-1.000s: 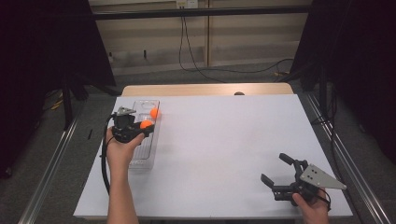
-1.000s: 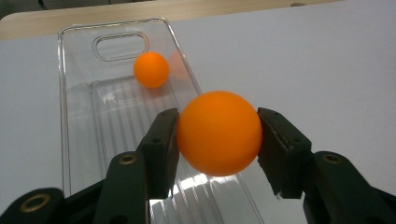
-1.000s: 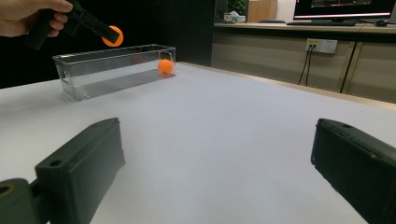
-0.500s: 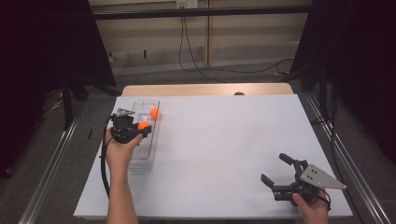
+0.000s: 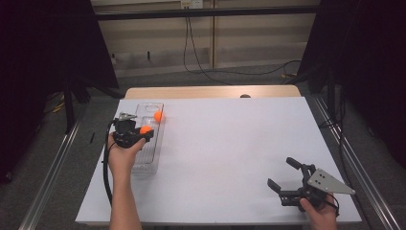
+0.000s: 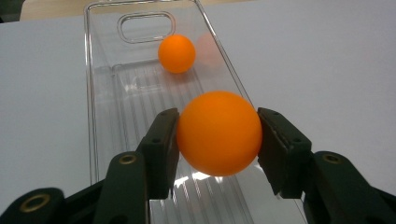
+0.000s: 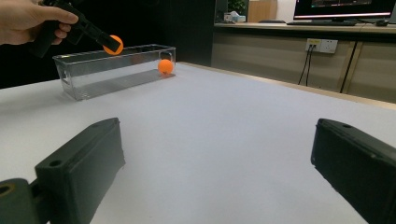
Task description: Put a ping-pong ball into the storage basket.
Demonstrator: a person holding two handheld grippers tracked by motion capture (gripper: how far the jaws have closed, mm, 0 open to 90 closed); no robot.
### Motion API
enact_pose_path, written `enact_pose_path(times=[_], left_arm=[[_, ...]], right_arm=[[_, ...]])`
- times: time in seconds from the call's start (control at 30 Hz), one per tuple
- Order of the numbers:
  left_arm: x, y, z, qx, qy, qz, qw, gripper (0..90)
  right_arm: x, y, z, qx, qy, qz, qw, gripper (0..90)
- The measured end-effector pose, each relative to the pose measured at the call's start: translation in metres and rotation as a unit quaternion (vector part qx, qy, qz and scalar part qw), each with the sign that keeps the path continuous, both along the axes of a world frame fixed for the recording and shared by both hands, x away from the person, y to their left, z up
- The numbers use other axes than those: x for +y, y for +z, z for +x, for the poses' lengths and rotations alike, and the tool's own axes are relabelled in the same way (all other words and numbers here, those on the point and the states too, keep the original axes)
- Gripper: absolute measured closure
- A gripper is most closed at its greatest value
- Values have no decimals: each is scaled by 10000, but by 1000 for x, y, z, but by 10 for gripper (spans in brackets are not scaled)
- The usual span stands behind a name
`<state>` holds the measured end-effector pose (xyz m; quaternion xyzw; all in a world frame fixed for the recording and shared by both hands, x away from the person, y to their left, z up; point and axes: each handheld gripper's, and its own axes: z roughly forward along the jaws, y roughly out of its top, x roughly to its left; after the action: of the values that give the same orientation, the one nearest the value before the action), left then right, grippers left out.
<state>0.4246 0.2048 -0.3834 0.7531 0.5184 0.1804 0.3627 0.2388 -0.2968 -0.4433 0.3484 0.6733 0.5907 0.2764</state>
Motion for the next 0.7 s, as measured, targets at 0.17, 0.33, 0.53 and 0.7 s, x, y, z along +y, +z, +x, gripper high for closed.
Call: enact_pose_path(times=[0.17,0.33,0.53,0.7], left_arm=[[1,-2,1,28,36,6,10000,508],[1,-4,1,44,60,66,10000,508],[0,-5,2,67,91,86,9999,507],[0,-7,2,99,86,117,9998,508]], right_arm=[[0,0,0,0,-3,1,10000,22],[0,0,0,10,-3,3,10000,22],[0,0,0,9,-2,1,10000,22],[1,0,0,12,1,1,10000,23]])
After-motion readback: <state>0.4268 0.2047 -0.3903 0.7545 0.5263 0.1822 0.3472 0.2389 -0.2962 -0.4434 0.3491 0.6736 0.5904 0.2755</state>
